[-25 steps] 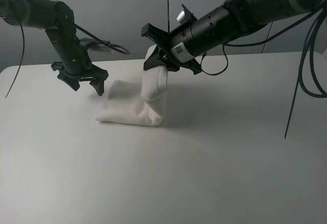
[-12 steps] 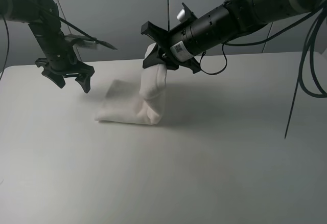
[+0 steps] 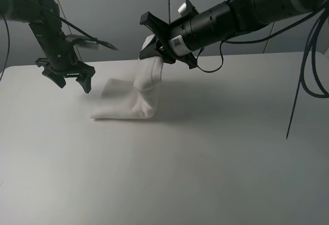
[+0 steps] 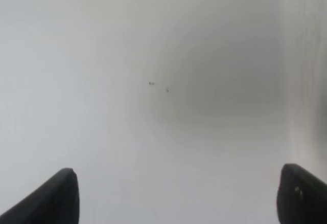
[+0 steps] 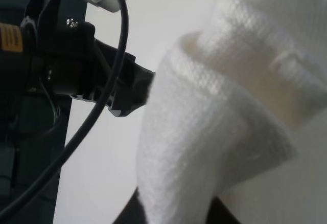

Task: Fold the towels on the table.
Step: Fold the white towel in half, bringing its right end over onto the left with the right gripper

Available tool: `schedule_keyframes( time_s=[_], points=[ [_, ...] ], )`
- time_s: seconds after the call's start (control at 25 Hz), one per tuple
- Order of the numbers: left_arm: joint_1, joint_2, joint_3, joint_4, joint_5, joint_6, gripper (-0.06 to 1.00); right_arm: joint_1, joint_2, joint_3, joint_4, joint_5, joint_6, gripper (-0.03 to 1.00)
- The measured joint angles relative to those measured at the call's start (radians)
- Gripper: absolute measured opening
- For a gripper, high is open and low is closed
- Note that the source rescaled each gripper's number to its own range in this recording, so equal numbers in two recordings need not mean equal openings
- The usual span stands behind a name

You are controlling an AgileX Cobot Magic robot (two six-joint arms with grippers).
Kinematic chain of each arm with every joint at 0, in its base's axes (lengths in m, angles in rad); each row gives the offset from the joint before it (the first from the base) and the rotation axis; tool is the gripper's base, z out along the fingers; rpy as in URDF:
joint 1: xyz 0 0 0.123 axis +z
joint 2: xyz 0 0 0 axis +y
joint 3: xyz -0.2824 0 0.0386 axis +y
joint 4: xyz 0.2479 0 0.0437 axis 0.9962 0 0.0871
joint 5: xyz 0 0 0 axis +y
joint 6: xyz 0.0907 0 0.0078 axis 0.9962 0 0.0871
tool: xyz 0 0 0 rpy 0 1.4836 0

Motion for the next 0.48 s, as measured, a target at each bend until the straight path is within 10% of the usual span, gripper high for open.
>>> schedule_keyframes(
  time_s=[0.48],
  points=[
    [0.000,0.033,0.001,-0.022,-0.017,0.002,0.99,0.030,0.000,-0.011,0.013,0.012,-0.018,0.02]
  ],
)
